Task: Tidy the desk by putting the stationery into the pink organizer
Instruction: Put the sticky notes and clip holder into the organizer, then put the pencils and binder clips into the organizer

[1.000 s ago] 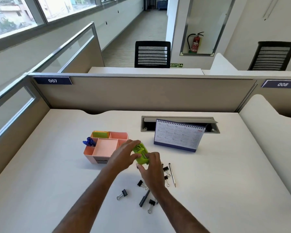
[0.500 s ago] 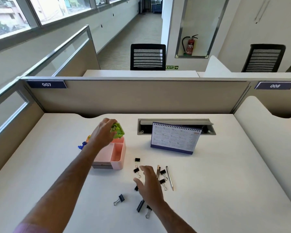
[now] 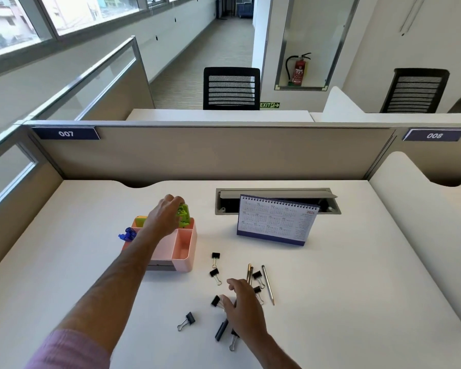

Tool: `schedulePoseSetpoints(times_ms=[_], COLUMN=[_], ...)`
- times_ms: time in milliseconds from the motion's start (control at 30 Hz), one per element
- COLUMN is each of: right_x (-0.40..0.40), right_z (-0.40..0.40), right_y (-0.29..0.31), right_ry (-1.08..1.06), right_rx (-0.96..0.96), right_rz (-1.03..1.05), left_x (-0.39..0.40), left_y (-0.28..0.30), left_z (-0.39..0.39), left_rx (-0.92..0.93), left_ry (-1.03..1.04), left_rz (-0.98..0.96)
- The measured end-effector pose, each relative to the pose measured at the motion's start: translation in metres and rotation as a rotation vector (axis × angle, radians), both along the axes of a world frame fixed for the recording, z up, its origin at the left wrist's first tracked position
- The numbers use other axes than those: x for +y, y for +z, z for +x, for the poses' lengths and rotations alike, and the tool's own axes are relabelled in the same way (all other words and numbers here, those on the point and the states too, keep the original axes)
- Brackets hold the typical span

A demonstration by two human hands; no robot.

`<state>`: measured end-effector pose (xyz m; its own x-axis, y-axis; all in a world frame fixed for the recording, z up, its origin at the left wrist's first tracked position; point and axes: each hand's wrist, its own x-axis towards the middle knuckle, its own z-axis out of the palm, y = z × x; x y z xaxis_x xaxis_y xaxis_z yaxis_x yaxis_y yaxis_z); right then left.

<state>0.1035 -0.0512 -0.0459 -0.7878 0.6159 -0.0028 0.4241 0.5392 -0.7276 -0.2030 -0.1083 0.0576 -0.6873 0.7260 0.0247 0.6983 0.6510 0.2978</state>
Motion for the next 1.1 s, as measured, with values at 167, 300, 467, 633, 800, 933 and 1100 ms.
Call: schedulePoseSetpoints(times_ms=[167,300,467,633,800,933,1100], right_x=[-0.002,-0.003,-0.003,0.014,0.035,0.040,0.046], right_z=[0.001,0.001,0.000,0.009,0.028,0.031,0.033], right_y=[-0.004,-0.008,-0.011,-0.012,-0.015,-0.014,-0.012], right_ry=[0.022,0.035,0.038,-0.164,-0.113,0.093,0.242], right_rx=[-0.039,-0.070,-0.129,-0.132,-0.222,-0.356,-0.396], right_rz=[0.001,0.005,0.005,-0.010,0.041,0.193,0.348], left_x=[0.005,0.009,0.008,0.001,-0.006,-0.016,-0.037], left_y=[-0.023,-0.030,-0.036,-0.040,-0.034,-0.034,-0.050], left_z=[0.010,0.015,0.020,0.031,0.069,0.120,0.178], left_rx=[-0.077,-0.115,-0.163,-0.110,-0.076,-0.069,-0.116], left_ry=[0.006,0.057,0.097,0.123,0.240,0.229,0.226], left_rz=[-0.007,0.018,0.058,0.107,0.367,0.504,0.553])
